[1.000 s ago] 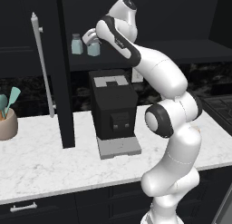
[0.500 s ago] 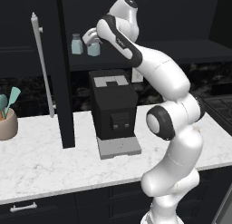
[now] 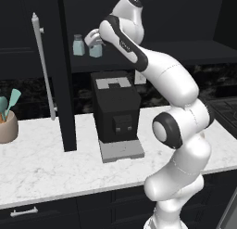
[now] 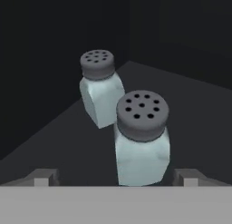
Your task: Put the shaker and condiment bottle from the counter next to their counterparts in the cabinet.
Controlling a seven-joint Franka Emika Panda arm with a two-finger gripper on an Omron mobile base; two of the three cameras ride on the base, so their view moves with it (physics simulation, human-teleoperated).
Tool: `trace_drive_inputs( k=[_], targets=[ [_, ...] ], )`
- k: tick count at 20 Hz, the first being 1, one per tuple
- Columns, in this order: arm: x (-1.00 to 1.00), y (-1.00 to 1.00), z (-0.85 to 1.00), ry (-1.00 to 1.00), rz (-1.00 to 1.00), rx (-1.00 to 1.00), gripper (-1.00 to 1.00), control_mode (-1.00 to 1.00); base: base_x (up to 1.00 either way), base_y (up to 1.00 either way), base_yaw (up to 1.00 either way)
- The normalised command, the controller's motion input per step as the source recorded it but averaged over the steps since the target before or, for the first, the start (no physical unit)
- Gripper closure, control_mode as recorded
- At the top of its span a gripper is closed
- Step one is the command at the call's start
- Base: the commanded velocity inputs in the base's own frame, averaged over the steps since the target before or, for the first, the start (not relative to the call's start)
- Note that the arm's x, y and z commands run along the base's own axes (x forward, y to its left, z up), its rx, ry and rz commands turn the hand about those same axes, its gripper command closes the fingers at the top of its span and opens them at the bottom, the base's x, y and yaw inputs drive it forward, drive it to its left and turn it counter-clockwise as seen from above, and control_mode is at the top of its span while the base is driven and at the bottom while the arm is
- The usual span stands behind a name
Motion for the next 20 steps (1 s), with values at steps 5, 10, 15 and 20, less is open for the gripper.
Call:
trace_drive_inputs(
  k=[5, 10, 15, 20],
  targets=[
    [-0.24, 0.00, 0.00, 0.00, -0.03, 0.00, -1.00, -1.00, 0.00, 0.00, 0.00],
    [-0.20, -0.02, 0.00, 0.00, -0.05, 0.00, -1.00, -1.00, 0.00, 0.00, 0.00],
    [-0.15, -0.12, 0.00, 0.00, -0.05, 0.00, -1.00, -1.00, 0.00, 0.00, 0.00],
    [-0.14, -0.18, 0.00, 0.00, -0.05, 0.00, -1.00, -1.00, 0.00, 0.00, 0.00]
  ],
)
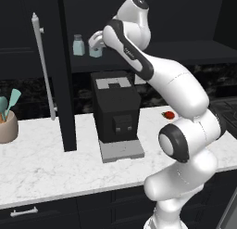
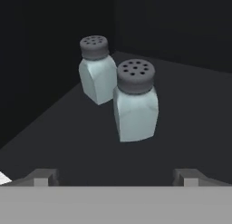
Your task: Put the shaker and condiment bottle from the counter next to their counterparts in the cabinet.
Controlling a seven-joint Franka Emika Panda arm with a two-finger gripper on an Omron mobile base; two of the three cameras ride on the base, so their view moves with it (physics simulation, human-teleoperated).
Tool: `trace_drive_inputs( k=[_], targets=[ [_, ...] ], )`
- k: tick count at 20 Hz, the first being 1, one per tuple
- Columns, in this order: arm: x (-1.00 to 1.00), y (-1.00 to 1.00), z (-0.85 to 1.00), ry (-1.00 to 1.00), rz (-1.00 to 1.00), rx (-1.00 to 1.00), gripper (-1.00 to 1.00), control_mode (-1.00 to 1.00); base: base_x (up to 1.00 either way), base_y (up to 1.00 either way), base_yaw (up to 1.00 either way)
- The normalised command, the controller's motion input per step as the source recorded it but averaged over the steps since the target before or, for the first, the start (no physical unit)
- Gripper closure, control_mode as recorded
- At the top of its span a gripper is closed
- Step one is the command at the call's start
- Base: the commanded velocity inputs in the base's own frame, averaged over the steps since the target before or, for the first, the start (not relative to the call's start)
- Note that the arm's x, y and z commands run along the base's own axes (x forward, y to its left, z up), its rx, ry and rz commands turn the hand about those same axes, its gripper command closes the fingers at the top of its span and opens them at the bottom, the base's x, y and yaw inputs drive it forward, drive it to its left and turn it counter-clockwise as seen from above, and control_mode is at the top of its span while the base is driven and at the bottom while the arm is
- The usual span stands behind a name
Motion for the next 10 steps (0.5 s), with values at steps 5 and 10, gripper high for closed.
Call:
trace_drive_inputs(
  k=[5, 10],
  targets=[
    [-0.16, -0.17, 0.00, 0.00, -0.04, 0.00, -1.00, -1.00, 0.00, 0.00, 0.00],
    [-0.14, -0.13, 0.00, 0.00, -0.02, 0.00, -1.00, -1.00, 0.00, 0.00, 0.00]
  ],
)
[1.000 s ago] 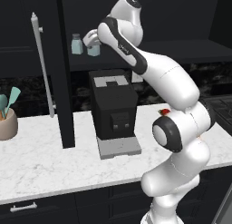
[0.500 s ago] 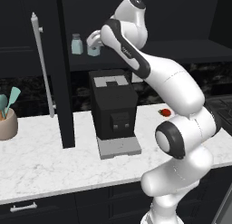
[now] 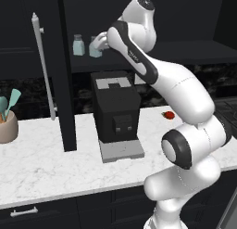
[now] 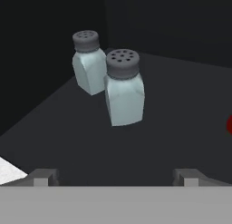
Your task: Put the shaker and condiment bottle from the counter next to their counterparts in the cabinet.
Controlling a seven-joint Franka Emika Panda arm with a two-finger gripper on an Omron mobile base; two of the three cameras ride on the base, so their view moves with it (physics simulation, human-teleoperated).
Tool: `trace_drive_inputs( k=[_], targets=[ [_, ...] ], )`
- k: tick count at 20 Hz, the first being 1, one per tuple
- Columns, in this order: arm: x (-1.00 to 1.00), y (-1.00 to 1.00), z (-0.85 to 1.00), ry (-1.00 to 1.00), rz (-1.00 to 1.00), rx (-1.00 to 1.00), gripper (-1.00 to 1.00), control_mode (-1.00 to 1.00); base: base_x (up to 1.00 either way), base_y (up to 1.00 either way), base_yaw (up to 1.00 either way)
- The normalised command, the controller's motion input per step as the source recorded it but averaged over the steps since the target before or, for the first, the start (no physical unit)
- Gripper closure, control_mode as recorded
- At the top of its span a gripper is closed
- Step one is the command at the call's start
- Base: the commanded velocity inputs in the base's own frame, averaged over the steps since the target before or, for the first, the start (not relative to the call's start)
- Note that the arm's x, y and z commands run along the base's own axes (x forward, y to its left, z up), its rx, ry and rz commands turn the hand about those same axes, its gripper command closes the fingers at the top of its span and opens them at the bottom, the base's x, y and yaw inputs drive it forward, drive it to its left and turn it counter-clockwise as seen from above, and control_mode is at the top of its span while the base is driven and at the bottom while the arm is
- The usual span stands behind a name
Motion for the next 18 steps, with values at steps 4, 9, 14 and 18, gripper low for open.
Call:
trace_drive_inputs(
  k=[4, 9, 14, 18],
  targets=[
    [-0.15, -0.14, 0.00, 0.00, -0.01, 0.00, -1.00, -1.00, 0.00, 0.00, 0.00],
    [-0.16, -0.14, 0.00, 0.00, 0.00, 0.00, -1.00, -1.00, 0.00, 0.00, 0.00],
    [-0.17, -0.16, 0.00, 0.00, 0.00, 0.00, -1.00, -1.00, 0.00, 0.00, 0.00],
    [-0.21, -0.18, 0.00, 0.00, -0.01, 0.00, -1.00, -1.00, 0.00, 0.00, 0.00]
  ],
)
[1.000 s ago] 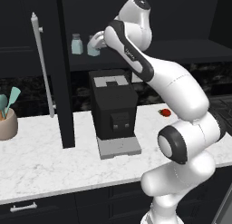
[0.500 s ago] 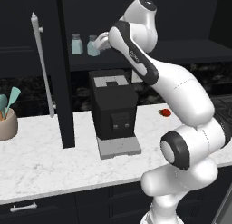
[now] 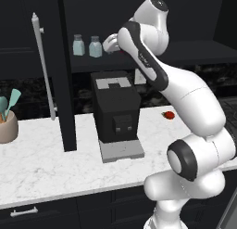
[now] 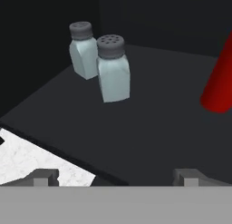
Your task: Put the shaker and condiment bottle from the counter next to their counterparts in the cabinet.
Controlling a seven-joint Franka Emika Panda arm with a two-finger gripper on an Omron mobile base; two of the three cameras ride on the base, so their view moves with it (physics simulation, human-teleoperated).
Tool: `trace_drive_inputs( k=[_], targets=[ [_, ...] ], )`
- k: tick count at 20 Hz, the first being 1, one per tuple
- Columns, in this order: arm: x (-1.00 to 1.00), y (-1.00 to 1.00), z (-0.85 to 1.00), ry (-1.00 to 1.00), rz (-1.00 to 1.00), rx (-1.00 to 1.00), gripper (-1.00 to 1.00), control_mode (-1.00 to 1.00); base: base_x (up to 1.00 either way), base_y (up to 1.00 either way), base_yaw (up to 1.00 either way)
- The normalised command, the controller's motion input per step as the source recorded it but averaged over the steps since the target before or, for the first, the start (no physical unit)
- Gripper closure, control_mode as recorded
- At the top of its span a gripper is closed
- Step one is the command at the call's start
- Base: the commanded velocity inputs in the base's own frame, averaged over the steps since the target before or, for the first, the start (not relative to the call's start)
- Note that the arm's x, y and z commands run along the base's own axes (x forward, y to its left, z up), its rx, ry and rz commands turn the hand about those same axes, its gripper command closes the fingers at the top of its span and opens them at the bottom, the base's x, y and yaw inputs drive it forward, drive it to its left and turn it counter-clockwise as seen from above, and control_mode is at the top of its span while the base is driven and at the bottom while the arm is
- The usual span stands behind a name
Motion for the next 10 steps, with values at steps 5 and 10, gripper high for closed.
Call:
trace_drive_inputs(
  k=[5, 10],
  targets=[
    [-0.24, -0.20, 0.00, 0.00, -0.01, 0.00, -1.00, -1.00, 0.00, 0.00, 0.00],
    [-0.25, -0.21, 0.00, 0.00, -0.01, 0.00, -1.00, -1.00, 0.00, 0.00, 0.00]
  ],
)
